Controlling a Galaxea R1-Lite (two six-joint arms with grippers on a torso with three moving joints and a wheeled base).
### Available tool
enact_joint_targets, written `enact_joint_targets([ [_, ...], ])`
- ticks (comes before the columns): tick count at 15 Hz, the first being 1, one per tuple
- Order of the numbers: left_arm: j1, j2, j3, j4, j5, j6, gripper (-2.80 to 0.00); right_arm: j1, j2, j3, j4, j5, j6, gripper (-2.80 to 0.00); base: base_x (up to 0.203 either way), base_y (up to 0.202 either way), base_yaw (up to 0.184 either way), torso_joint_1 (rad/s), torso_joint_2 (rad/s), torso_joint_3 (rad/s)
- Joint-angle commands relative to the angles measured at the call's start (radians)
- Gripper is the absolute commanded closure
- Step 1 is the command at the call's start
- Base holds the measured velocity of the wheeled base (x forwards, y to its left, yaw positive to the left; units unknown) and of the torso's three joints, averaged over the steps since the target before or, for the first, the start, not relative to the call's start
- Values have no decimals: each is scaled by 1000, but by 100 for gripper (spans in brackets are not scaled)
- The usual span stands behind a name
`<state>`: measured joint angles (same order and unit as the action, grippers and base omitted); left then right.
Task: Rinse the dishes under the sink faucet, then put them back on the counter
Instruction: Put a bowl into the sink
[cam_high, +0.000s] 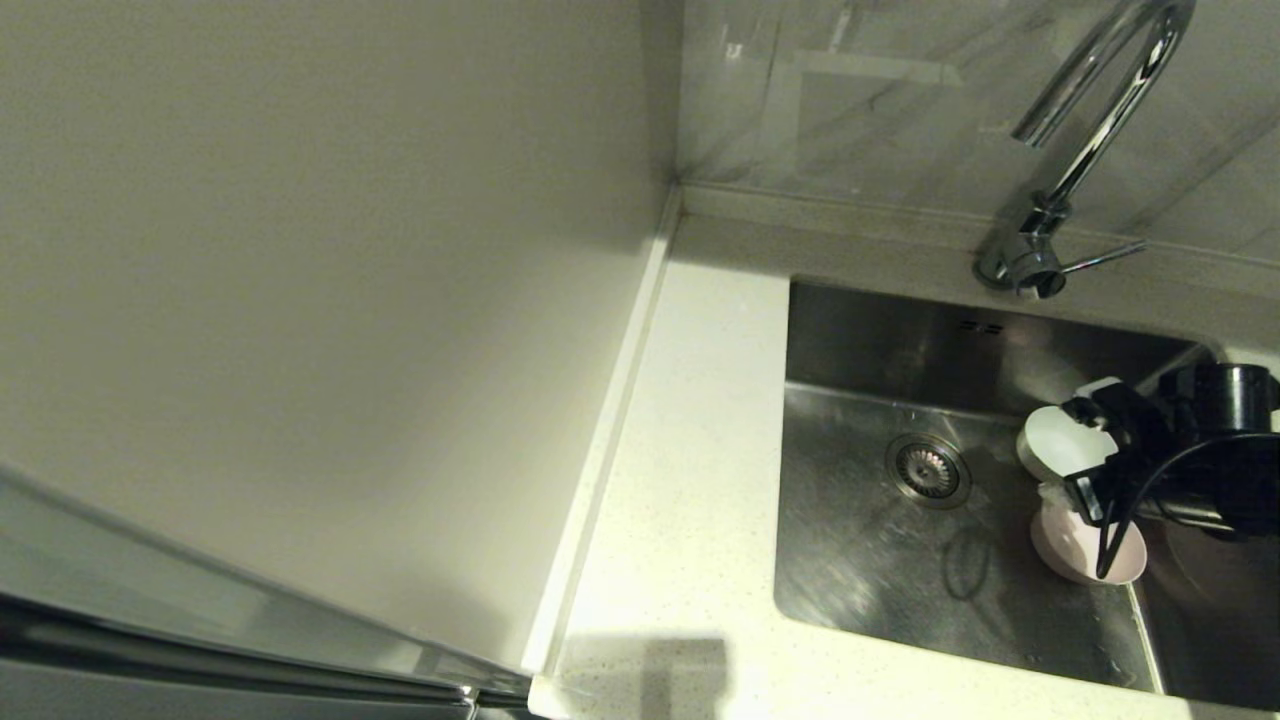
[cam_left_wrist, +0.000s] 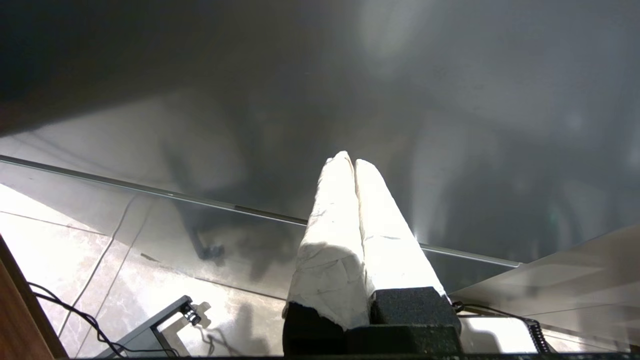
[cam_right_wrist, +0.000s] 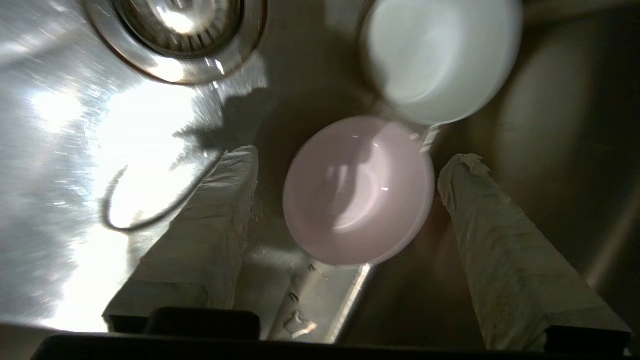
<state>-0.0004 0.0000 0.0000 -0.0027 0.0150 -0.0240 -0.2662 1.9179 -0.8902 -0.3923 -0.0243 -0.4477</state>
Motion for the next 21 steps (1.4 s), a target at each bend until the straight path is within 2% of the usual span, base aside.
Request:
enact_joint_targets([
  [1, -1, -3, 0, 0, 1, -1, 0, -12, -263, 66, 3, 13, -5, -280, 0, 0, 0, 0, 0, 0],
  [2, -1, -4, 0, 0, 1, 0, 0, -33, -336, 72, 24, 21, -10, -280, 0, 0, 0, 0, 0, 0],
  [4, 0, -4, 0, 0, 0, -1, 0, -93, -404, -29, 204, 26, -17, -280, 0, 0, 0, 0, 0, 0],
  [7, 0, -3, 0, 0, 0, -1, 0, -220, -394, -352, 728, 15, -21, -280, 0, 0, 0, 0, 0, 0],
  [8, -1, -5, 0, 0, 0, -1, 0, -282, -361, -423, 821, -3, -22, -280, 0, 0, 0, 0, 0, 0],
  [9, 0, -3, 0, 0, 0, -1, 0, -318, -312, -462, 862, -39, -23, -280, 0, 0, 0, 0, 0, 0],
  [12, 0, -5, 0, 0, 0, -1, 0, -379, -209, -555, 943, -229, -21, -280, 0, 0, 0, 0, 0, 0],
  [14, 0, -3, 0, 0, 0, -1, 0, -405, -172, -598, 1037, -252, -18, -280, 0, 0, 0, 0, 0, 0],
  [21, 0, -3, 0, 0, 0, 0, 0, -418, -97, -616, 1044, -255, -14, -280, 0, 0, 0, 0, 0, 0],
])
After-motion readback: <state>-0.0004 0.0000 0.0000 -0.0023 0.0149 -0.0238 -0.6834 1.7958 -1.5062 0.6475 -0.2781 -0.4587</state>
